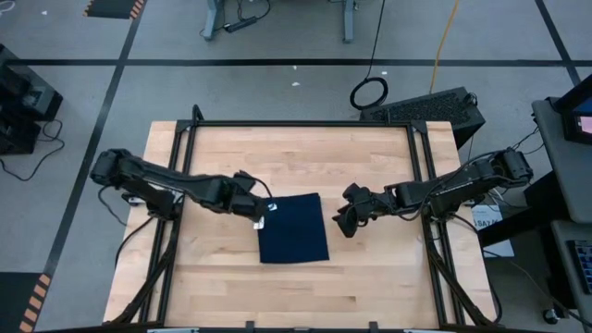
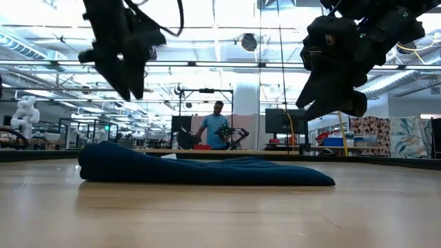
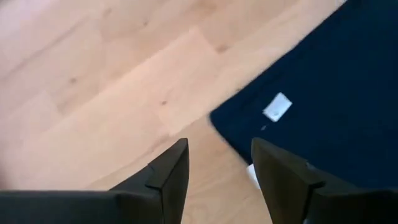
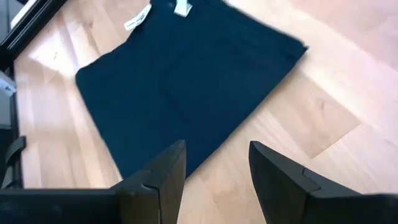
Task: Roll towel into tight, uniform cylinder
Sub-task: Roll the blue cloth napkin
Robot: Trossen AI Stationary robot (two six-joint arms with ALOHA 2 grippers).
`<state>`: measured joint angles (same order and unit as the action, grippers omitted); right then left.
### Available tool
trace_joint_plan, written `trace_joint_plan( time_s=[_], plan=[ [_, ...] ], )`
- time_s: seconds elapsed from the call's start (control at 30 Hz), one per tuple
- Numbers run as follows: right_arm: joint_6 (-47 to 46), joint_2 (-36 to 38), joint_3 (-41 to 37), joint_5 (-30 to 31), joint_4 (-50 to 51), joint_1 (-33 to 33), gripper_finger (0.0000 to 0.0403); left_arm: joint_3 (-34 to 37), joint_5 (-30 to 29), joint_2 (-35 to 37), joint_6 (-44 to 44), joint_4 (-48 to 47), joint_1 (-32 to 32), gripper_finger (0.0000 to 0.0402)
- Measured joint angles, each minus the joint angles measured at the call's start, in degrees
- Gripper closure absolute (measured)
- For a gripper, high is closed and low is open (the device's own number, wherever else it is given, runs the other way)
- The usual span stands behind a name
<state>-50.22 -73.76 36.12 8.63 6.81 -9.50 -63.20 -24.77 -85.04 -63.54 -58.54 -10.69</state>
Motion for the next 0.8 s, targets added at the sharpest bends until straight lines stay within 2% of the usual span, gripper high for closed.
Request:
trace_joint_plan(
  time_s=[0.07,0.23,0.33,0.47,0.53,0.6,0.8],
  plan=[
    [0.0,0.0,0.0,-1.5,-0.1,-0.2,0.0236,-0.1,0.2,3.3,2.6,-0.3,0.3,0.0229],
    [-0.1,0.0,0.0,-3.0,-0.6,-0.4,0.0236,4.6,2.9,10.5,13.1,8.1,1.8,0.0255],
    [-0.3,0.0,0.0,-3.0,-2.3,-0.4,0.0236,11.3,6.8,12.1,12.9,12.8,3.4,0.0261],
    [-1.6,0.0,0.0,-3.0,-3.6,-0.4,0.0236,21.8,16.3,11.9,9.1,28.9,6.2,0.0251],
    [-2.0,0.0,0.0,-3.0,-3.7,-0.4,0.0236,25.6,17.5,10.6,4.0,35.4,7.5,0.0246],
    [-2.9,0.0,0.0,-3.0,-3.7,-0.4,0.0236,28.1,17.8,9.7,0.3,37.4,8.8,0.0244],
    [-5.6,-1.2,0.1,-2.9,-6.8,-0.4,0.0236,30.2,18.7,8.1,3.1,41.8,11.4,0.0245]
  ],
)
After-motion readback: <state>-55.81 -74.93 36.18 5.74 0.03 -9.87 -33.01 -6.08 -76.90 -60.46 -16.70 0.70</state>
